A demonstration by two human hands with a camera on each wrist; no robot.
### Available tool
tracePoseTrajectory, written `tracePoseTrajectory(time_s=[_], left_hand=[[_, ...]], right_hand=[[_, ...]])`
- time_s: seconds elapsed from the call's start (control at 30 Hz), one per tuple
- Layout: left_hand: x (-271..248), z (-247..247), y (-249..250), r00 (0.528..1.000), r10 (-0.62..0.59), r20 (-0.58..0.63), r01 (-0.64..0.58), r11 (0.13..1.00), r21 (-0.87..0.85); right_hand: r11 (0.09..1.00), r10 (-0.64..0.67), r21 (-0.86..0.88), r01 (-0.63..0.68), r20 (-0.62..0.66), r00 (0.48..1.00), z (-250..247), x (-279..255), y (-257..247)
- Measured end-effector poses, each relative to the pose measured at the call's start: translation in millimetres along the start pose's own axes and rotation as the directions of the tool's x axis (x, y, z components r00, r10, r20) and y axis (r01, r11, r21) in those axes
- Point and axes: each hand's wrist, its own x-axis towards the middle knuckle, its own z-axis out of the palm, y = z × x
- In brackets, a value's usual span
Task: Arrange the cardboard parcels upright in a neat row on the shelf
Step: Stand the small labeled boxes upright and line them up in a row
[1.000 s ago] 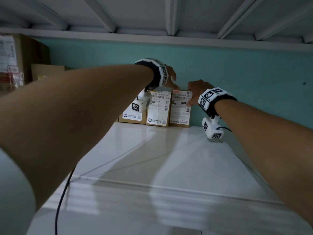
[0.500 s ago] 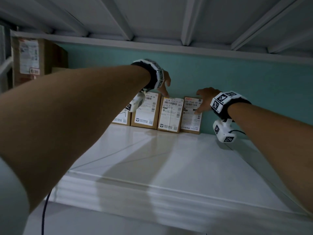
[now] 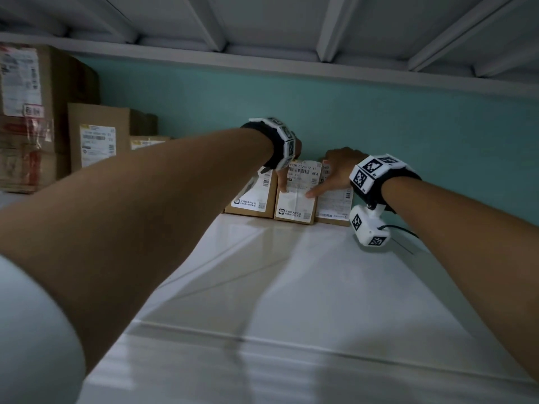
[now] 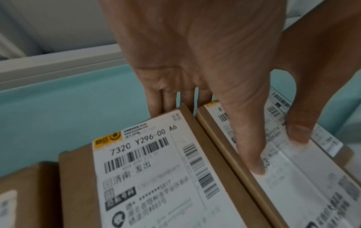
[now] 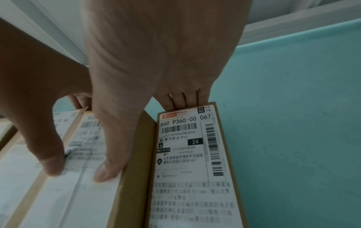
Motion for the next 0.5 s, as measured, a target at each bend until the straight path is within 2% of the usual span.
tracePoseTrajectory(time_s=[0.03, 0.13, 0.17, 0.27, 0.33, 0.4, 0.5], left_hand=[[-0.6, -1.4, -1.1, 0.999, -0.027, 0.018, 0.026, 0.999, 0.041], [4.2, 6.1, -6.4, 0.998, -0.015, -0.053, 0.011, 0.997, -0.073], [3.9, 7.1, -6.6, 0.997, -0.003, -0.072, -0.001, 0.998, -0.060], [-6.2, 13.2, -10.3, 0.993, -0.018, -0.120, 0.004, 0.993, -0.118], [-16.4, 13.0, -25.2, 0.987, 0.009, -0.160, -0.045, 0.974, -0.224], [-23.3, 12.9, -41.8, 0.981, -0.016, -0.195, -0.032, 0.969, -0.243], [-30.3, 22.9, -68.4, 0.989, -0.081, -0.121, 0.049, 0.968, -0.245]], right_hand=[[1.000, 0.009, 0.000, -0.009, 0.011, 1.000, -0.8, -0.8, -1.6], [0.998, 0.064, -0.015, -0.064, 0.060, 0.996, -4.4, -1.7, -9.1], [0.996, 0.087, -0.017, -0.086, 0.073, 0.994, -4.9, -0.3, -10.7], [0.989, 0.150, -0.023, -0.148, 0.079, 0.986, 3.7, 25.5, -3.3], [0.993, 0.103, -0.053, -0.102, 0.006, 0.995, -4.1, 18.9, -18.4], [0.998, -0.002, -0.060, -0.001, -0.057, 0.998, -16.0, 7.5, -37.2], [0.996, -0.087, 0.019, 0.088, -0.019, 0.996, -25.9, 5.2, -61.8]])
